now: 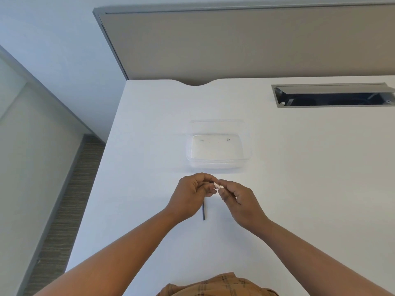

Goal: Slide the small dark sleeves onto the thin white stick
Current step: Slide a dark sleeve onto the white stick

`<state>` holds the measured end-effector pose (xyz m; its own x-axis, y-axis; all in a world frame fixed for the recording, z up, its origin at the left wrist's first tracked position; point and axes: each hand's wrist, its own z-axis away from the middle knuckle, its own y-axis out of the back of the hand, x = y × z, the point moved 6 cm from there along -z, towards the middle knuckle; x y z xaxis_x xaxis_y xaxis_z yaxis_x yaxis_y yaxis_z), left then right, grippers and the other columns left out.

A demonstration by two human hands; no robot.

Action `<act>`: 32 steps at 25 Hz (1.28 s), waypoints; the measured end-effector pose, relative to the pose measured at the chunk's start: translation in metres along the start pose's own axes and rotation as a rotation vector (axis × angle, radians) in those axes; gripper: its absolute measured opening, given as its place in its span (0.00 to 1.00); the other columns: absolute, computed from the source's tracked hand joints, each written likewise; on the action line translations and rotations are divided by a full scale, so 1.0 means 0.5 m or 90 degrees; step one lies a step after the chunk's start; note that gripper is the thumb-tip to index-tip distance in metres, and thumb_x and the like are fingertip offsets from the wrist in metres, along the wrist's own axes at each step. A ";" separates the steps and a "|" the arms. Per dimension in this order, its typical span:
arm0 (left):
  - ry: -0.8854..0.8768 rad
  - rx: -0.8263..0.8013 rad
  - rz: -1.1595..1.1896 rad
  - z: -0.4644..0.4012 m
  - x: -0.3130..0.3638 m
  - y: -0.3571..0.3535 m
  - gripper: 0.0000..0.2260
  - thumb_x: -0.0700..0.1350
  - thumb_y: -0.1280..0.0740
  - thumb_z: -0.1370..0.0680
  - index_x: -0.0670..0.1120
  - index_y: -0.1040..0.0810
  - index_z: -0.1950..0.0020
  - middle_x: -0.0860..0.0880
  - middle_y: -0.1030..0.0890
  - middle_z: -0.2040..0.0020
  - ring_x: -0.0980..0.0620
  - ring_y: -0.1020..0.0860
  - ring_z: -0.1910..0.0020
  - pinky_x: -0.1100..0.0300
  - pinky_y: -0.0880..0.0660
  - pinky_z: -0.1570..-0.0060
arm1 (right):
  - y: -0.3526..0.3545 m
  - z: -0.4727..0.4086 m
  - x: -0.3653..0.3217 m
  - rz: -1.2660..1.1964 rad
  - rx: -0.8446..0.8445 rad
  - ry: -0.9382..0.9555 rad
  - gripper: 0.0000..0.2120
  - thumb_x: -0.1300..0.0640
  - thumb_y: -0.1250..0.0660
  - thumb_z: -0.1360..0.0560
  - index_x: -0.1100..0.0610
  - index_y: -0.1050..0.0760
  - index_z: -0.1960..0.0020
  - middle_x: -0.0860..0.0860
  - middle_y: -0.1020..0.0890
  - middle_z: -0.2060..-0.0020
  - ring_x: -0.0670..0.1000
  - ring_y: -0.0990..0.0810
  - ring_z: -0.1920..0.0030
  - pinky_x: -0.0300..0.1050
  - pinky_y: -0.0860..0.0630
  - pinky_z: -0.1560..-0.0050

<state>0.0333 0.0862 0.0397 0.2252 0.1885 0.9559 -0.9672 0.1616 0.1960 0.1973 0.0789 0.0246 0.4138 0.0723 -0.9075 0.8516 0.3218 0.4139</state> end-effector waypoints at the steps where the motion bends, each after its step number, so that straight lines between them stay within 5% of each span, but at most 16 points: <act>1: 0.000 -0.002 -0.006 0.000 -0.003 0.002 0.12 0.36 0.34 0.19 0.52 0.16 0.49 0.52 0.13 0.55 0.52 0.14 0.54 0.60 0.18 0.49 | 0.001 0.000 0.002 0.029 0.000 -0.001 0.15 0.47 0.41 0.17 0.42 0.23 0.33 0.43 0.17 0.55 0.45 0.20 0.52 0.47 0.22 0.50; 4: -0.007 -0.017 -0.051 0.000 -0.006 0.005 0.13 0.37 0.35 0.18 0.53 0.16 0.48 0.58 0.13 0.56 0.56 0.14 0.54 0.63 0.19 0.50 | 0.001 0.000 0.000 0.126 -0.006 0.013 0.17 0.43 0.44 0.18 0.40 0.24 0.34 0.42 0.25 0.62 0.45 0.24 0.57 0.44 0.26 0.58; 8: -0.016 -0.044 -0.122 0.006 -0.017 0.009 0.11 0.38 0.36 0.18 0.47 0.16 0.41 0.66 0.15 0.59 0.63 0.16 0.55 0.74 0.24 0.53 | 0.003 0.003 -0.015 0.257 0.017 0.038 0.13 0.46 0.42 0.17 0.44 0.21 0.38 0.41 0.25 0.59 0.46 0.26 0.56 0.46 0.25 0.60; 13: -0.034 -0.056 -0.176 0.013 -0.021 0.013 0.11 0.40 0.36 0.17 0.47 0.17 0.39 0.55 0.13 0.50 0.61 0.16 0.51 0.67 0.22 0.47 | 0.008 0.006 -0.031 0.297 0.035 0.065 0.09 0.53 0.37 0.18 0.49 0.19 0.41 0.44 0.20 0.55 0.49 0.23 0.56 0.47 0.26 0.60; 22: -0.134 -0.172 -0.446 0.029 -0.003 -0.008 0.09 0.46 0.43 0.16 0.51 0.23 0.50 0.54 0.23 0.62 0.53 0.27 0.61 0.57 0.28 0.60 | -0.013 0.004 -0.017 0.383 -0.071 0.027 0.18 0.39 0.50 0.19 0.45 0.24 0.48 0.45 0.24 0.63 0.48 0.25 0.61 0.47 0.27 0.63; 32: -0.191 -0.165 -0.561 0.027 0.010 -0.016 0.09 0.49 0.43 0.23 0.49 0.29 0.61 0.54 0.26 0.68 0.53 0.28 0.67 0.56 0.30 0.67 | -0.023 0.008 -0.018 0.362 -0.094 0.035 0.16 0.41 0.48 0.18 0.46 0.25 0.52 0.45 0.26 0.65 0.47 0.27 0.63 0.45 0.31 0.65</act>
<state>0.0405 0.0728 0.0457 0.7835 -0.3525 0.5117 -0.4015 0.3413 0.8499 0.1849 0.0708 0.0282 0.7710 0.3200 -0.5506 0.4458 0.3462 0.8254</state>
